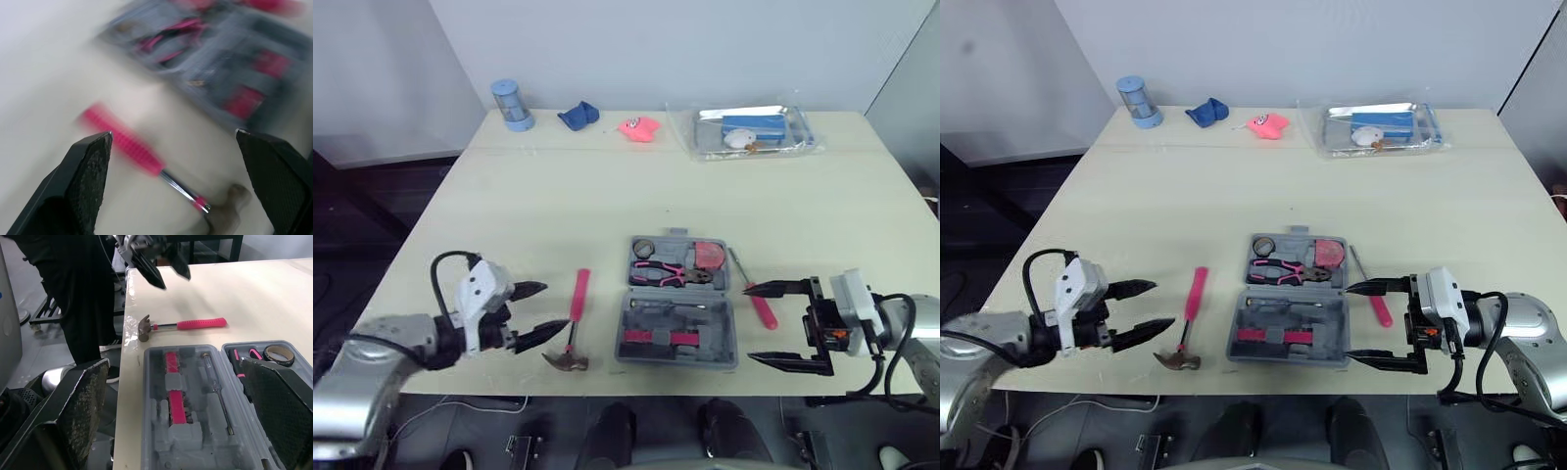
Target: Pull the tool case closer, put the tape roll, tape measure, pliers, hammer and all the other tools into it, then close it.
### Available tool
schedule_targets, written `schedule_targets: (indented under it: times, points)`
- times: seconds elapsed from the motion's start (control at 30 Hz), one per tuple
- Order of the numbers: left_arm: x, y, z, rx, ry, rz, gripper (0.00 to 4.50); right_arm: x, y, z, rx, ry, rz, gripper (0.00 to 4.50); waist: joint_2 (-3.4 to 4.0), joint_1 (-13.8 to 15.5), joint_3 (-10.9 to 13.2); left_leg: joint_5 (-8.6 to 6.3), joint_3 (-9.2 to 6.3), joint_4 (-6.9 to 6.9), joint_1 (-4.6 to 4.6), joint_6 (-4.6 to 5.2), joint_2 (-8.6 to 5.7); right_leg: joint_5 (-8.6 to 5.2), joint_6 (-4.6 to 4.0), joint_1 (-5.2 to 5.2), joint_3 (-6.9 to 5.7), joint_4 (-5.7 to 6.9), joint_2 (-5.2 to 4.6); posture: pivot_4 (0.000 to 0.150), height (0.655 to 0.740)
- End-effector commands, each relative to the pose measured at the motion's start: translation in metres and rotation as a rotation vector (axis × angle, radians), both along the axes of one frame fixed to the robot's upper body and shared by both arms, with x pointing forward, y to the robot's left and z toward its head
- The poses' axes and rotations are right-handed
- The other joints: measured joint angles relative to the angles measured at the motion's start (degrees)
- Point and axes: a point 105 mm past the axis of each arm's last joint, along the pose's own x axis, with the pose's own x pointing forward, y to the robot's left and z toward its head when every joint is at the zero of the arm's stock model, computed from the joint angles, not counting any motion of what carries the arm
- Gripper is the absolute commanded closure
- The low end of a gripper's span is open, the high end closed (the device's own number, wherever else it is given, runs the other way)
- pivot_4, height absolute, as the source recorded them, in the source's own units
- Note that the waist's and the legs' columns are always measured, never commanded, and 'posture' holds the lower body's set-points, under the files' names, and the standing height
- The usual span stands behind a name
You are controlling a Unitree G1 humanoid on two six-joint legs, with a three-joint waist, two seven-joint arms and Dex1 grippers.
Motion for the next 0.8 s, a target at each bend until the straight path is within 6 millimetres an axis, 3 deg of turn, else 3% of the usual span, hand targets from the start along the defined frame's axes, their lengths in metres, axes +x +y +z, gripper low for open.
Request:
schedule_targets:
  times: [0.03,0.17,0.5,0.8]
  points:
    - [0.001,0.011,0.001,0.120,-0.045,-0.292,0.20,0.001,0.002,0.008,0.012,-0.049,0.004,0.00,0.04,0.01,0.04,0.00,0.06,-0.03,0.04,0.00,0.00,0.01,0.01,0.03,0.05,-0.07,-0.03,0.150,0.7400]
    - [0.009,0.019,-0.003,0.289,-0.081,-0.503,0.20,0.002,0.003,0.009,0.014,-0.062,-0.001,0.00,-0.13,0.13,0.13,0.00,-0.01,0.00,-0.06,0.01,0.01,0.01,0.02,-0.01,-0.02,-0.10,0.01,0.150,0.7400]
    - [0.031,0.016,-0.015,0.676,-0.237,-1.050,0.20,0.002,0.008,0.010,0.028,-0.084,-0.023,0.00,-0.22,-0.27,0.23,0.00,-0.05,0.04,-0.15,0.02,0.00,0.02,0.05,-0.10,-0.02,0.03,0.01,0.150,0.7400]
    - [0.044,-0.017,-0.010,0.778,-0.374,-1.365,0.20,0.004,0.012,0.012,0.036,-0.092,-0.022,0.00,-0.30,-0.22,0.29,0.00,-0.10,0.17,-0.17,0.02,0.00,0.02,0.05,-0.13,-0.03,0.20,0.03,0.150,0.7400]
